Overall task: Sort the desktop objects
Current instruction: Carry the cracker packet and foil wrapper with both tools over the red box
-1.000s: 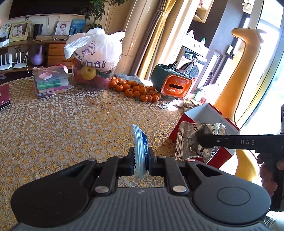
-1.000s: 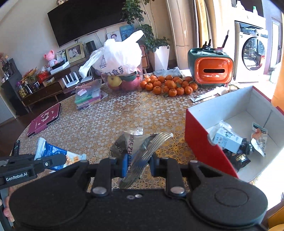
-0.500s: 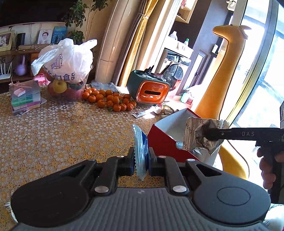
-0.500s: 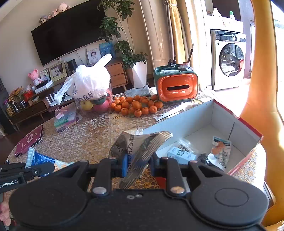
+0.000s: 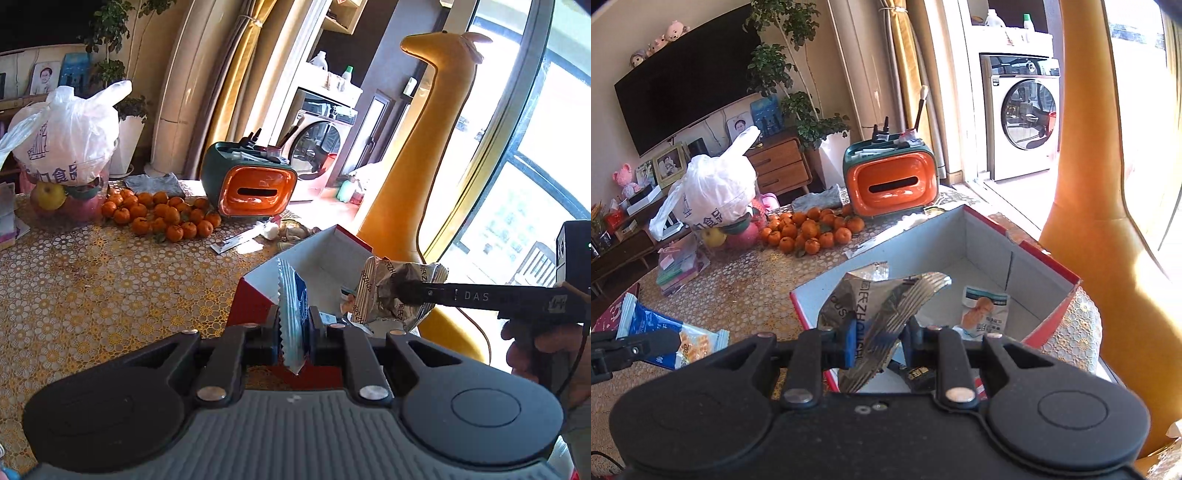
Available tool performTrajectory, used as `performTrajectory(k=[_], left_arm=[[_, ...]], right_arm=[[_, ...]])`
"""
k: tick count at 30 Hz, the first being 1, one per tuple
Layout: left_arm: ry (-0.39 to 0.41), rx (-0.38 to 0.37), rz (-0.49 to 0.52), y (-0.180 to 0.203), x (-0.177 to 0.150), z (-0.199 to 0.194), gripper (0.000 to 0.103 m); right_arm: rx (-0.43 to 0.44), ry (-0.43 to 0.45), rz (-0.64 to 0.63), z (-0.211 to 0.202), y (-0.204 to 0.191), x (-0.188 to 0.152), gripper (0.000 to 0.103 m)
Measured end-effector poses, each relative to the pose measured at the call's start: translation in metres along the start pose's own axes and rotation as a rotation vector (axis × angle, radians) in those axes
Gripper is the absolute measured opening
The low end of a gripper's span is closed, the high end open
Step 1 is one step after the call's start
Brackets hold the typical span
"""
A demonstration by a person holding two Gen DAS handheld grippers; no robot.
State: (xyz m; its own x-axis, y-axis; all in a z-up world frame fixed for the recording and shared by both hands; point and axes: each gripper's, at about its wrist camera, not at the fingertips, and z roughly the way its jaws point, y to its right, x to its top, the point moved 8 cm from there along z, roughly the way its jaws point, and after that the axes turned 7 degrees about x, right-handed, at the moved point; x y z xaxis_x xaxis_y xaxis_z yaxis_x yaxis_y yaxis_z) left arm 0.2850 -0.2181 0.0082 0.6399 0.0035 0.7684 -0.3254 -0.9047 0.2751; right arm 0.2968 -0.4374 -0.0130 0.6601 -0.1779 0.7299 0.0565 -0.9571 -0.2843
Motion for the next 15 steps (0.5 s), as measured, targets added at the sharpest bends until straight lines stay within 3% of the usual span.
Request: performTrajectory(k=[15], left_arm=[[-0.093,-0.106,0.034,0.057,0.004,0.072,0.013]], right_arm=[[-0.071,-0.03,0.052,0.033,0.054,0.003,0.023]])
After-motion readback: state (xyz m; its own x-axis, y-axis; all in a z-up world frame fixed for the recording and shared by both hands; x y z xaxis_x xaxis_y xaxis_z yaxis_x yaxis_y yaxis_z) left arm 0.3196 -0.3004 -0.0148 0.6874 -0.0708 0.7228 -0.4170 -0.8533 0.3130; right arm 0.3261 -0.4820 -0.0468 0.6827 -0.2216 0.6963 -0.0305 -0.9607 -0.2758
